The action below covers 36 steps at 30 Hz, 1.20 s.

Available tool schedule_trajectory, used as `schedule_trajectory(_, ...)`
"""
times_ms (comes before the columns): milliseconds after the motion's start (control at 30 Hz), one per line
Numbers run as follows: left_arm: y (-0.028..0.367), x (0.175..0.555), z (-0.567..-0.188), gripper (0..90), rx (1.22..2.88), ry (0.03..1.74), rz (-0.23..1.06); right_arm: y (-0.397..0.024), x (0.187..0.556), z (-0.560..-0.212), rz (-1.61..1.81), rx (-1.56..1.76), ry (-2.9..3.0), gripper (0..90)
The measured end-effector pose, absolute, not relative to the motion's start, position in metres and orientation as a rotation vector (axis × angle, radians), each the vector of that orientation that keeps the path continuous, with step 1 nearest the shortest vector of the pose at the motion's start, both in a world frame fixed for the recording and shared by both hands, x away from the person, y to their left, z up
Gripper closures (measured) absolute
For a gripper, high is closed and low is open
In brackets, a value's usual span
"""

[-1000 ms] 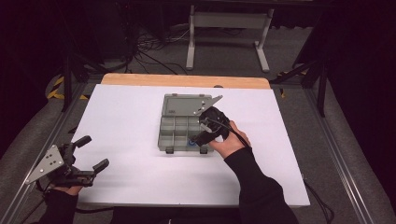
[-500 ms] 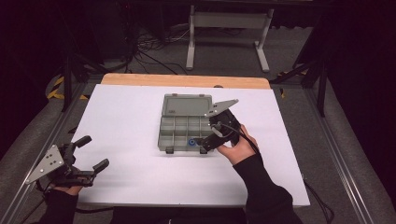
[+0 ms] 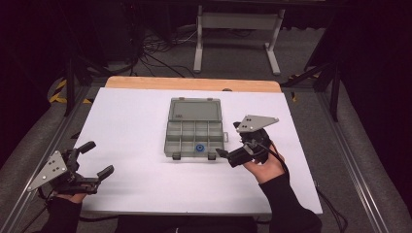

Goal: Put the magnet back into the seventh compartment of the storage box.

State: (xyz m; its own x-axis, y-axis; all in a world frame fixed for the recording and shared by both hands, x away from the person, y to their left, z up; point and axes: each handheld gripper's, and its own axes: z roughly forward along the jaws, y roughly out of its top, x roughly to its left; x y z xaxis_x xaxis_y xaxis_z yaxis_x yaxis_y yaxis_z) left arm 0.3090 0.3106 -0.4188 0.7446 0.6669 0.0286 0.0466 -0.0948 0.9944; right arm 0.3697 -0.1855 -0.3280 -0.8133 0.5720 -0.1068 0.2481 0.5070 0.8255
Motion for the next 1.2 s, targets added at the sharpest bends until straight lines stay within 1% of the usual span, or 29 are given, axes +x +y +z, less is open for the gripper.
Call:
schedule_trajectory(200,0.311,0.309,-0.419,1.0,1.602,0.590,0.573,-0.202,0.358,-0.336,1.317,0.680,2.316,0.2)
schedule_trajectory(333,0.311,0.309,-0.419,1.0,1.602,0.590,0.573,-0.220,0.347,-0.349,1.428,0.679,2.234,0.2)
schedule_trajectory(700,0.311,0.309,-0.418,1.0,1.601,0.587,0.577,-0.250,0.329,-0.368,1.564,0.715,2.101,0.2)
schedule_trajectory(1200,0.311,0.307,-0.414,0.9,1.611,0.567,0.589,-0.275,0.308,-0.403,1.623,0.737,1.992,0.3)
